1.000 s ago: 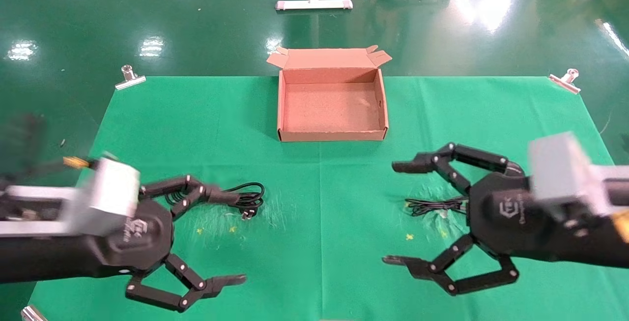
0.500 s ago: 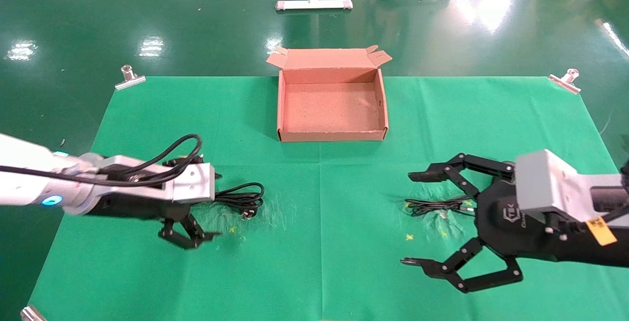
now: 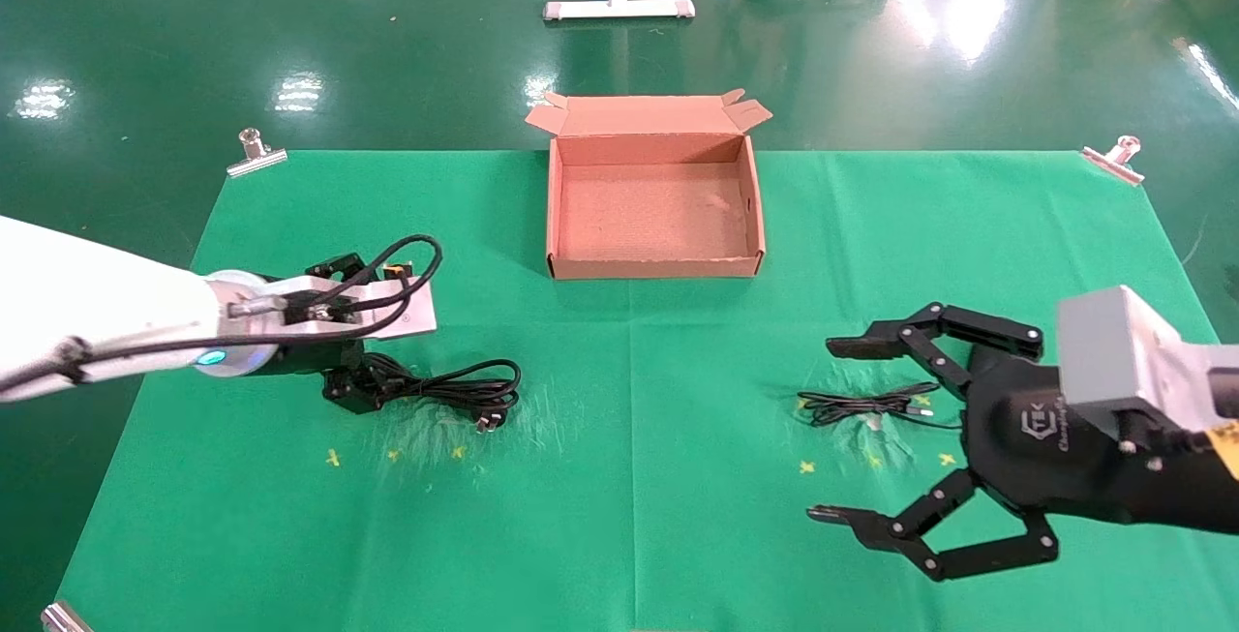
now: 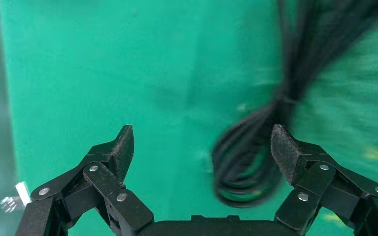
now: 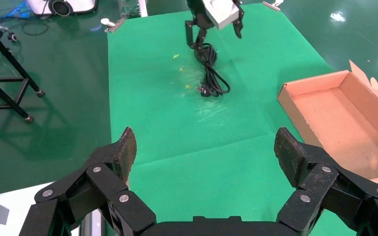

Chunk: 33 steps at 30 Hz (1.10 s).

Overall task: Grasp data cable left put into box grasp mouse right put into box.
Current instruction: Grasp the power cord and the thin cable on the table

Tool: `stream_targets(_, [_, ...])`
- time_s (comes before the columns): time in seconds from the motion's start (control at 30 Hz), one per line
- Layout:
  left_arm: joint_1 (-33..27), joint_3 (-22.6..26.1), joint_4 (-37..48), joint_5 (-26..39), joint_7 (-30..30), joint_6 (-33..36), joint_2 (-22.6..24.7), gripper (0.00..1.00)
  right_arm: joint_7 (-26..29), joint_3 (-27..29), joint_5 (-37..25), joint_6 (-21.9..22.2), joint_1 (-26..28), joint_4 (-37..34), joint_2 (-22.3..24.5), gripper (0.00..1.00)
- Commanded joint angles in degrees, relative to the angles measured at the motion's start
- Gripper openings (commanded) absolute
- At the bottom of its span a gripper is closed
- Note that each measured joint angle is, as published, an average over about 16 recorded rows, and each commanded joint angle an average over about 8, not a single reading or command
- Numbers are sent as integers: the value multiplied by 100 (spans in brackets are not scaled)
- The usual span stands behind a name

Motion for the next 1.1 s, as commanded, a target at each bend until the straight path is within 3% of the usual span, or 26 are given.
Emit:
stream_targets(0.03, [64,50,-8,345,-243,-125,89,100,10,9,35,7,-22,-3,5,100])
stream_targets(0.27, [132,56,-12,432,-455,-123,169,100,42,-1,31,29,-41,-10,13,100])
stream_targets(0.73, [-129,-109,-40,-8,-641,347,107,100,22,-43,-18,54,-86,-16,-19,100])
stream_targets(1.1, [105,-53,-30,38,-731,183,231,100,26,-52,-53,9,-48,-48,36,100])
